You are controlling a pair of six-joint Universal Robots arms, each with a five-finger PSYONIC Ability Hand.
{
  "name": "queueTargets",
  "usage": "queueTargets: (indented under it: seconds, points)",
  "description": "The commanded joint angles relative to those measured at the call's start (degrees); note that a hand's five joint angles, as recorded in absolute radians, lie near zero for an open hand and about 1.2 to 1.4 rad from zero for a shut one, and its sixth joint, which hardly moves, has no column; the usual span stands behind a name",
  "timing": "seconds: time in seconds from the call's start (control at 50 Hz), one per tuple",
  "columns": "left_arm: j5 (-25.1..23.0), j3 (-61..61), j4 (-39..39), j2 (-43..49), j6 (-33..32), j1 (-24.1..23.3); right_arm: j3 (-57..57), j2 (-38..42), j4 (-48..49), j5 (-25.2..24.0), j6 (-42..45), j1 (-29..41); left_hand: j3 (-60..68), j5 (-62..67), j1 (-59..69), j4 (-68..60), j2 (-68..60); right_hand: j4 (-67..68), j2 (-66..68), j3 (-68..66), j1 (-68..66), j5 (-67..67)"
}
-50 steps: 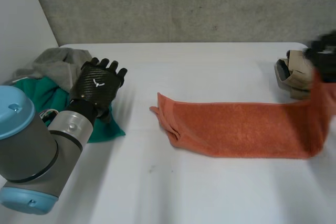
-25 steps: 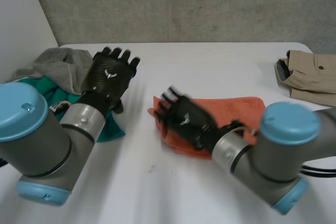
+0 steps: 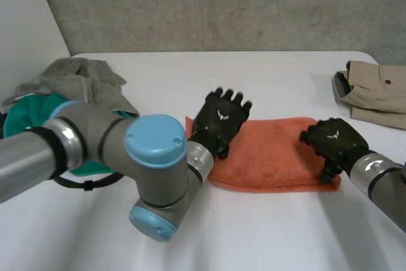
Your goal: Fold the laundry.
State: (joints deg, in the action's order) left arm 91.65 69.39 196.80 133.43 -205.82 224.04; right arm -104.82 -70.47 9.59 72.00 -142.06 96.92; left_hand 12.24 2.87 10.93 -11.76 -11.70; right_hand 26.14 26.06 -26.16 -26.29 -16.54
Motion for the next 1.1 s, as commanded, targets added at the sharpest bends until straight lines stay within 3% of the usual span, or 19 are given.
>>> queueTargets:
  seconds: [0.02, 0.06, 0.12, 0.3, 0.42, 0.54, 0.64, 0.7, 0.72, 0.76, 0.78, 0.8, 0.9, 1.02, 1.1]
  points:
    - [4.59, 0.04, -5.89, 2.80, -1.34, 0.61, -0.56, 2.70, 0.69, 0.95, 4.16, -2.00, 0.16, -0.46, 1.47, -0.64, -0.71, 22.24, 22.33, -22.23, -22.09, -21.84]
    - [5.81, 1.70, -6.51, 2.02, -1.34, 0.61, -0.21, 3.93, 0.69, 0.87, 4.25, -2.18, 0.16, -0.46, 1.47, -0.64, -0.71, 41.67, 41.76, -41.65, -41.52, -41.27]
    - [6.70, 3.46, -6.51, 1.14, -1.34, 0.70, 0.14, 4.02, 0.78, 1.13, 4.51, -1.92, 0.16, -0.46, 1.47, -0.64, -0.71, 53.83, 53.92, -53.82, -53.68, -53.43]
    - [7.49, 8.57, -6.16, -9.32, -0.55, 1.32, 3.74, -0.98, 5.35, 3.76, 9.34, 1.24, -0.17, -0.80, 1.13, -0.31, -0.37, 53.86, 53.94, -53.84, -53.71, -53.46]
    - [8.37, 12.16, -6.07, -17.48, -0.38, 2.54, 10.06, -2.04, 6.05, 3.15, 13.02, 14.49, -0.34, -0.97, 0.96, -0.14, -0.20, 53.86, 53.94, -53.84, -53.71, -53.46]
    - [8.72, 16.82, -5.81, -25.58, 0.85, 5.53, 13.15, 1.38, 7.20, -0.62, 20.50, 22.95, -0.51, -1.14, 0.80, 0.03, -0.03, 53.86, 53.94, -53.84, -53.71, -53.46]
    - [8.81, 21.74, -4.67, -30.76, 3.66, 11.14, 13.50, 8.13, 7.03, -8.44, 26.39, 31.64, -0.51, -1.14, 0.80, 0.03, -0.03, 53.86, 53.94, -53.84, -53.71, -53.46]
    - [8.64, 23.15, -3.79, -31.04, 4.81, 13.00, 13.67, 11.66, 6.59, -9.07, 27.54, 32.19, -0.51, -1.14, 0.80, 0.03, -0.03, 53.86, 53.94, -53.84, -53.71, -53.46]
    - [8.64, 23.68, -3.27, -31.04, 5.33, 13.53, 14.11, 12.89, 6.24, -8.46, 27.54, 32.28, -0.51, -1.14, 0.80, 0.03, -0.03, 49.25, 49.34, -49.23, -49.10, -48.85]
    - [8.64, 23.77, -2.82, -30.95, 5.69, 13.71, 14.46, 12.90, 5.88, -8.10, 26.58, 32.19, -0.51, -1.14, 0.80, 0.03, -0.03, 18.59, 18.68, -18.57, -18.44, -18.19]
    - [8.55, 23.68, -2.56, -30.86, 5.86, 13.71, 14.47, 12.38, 5.88, -7.75, 25.01, 32.28, -0.51, -1.14, 0.80, 0.03, -0.03, -11.55, -11.46, 11.57, 11.70, 11.95]
    - [8.46, 23.34, -2.12, -30.86, 6.13, 13.53, 14.38, 12.11, 6.14, -7.75, 23.60, 32.36, -0.68, -1.30, 0.63, 0.20, 0.13, -16.14, -16.06, 16.16, 16.29, 16.54]
    - [8.11, 20.88, 0.78, -29.28, 6.48, 12.74, 13.94, 4.13, 6.41, -7.31, 8.24, 28.68, -0.85, -1.47, 0.46, 0.37, 0.30, -16.14, -16.06, 16.16, 16.29, 16.54]
    - [8.11, 12.72, 4.39, -22.18, 6.39, 6.26, 13.76, -3.70, 4.66, -4.33, -21.38, 20.51, -0.68, -1.31, 0.63, 0.20, 0.14, -16.14, -16.06, 16.16, 16.29, 16.54]
    - [7.32, 6.83, 3.95, -16.12, 6.57, 2.91, 14.20, -5.56, -0.43, -0.46, -29.67, 15.68, -0.51, -1.14, 0.80, 0.03, -0.03, -16.14, -16.06, 16.16, 16.29, 16.54]
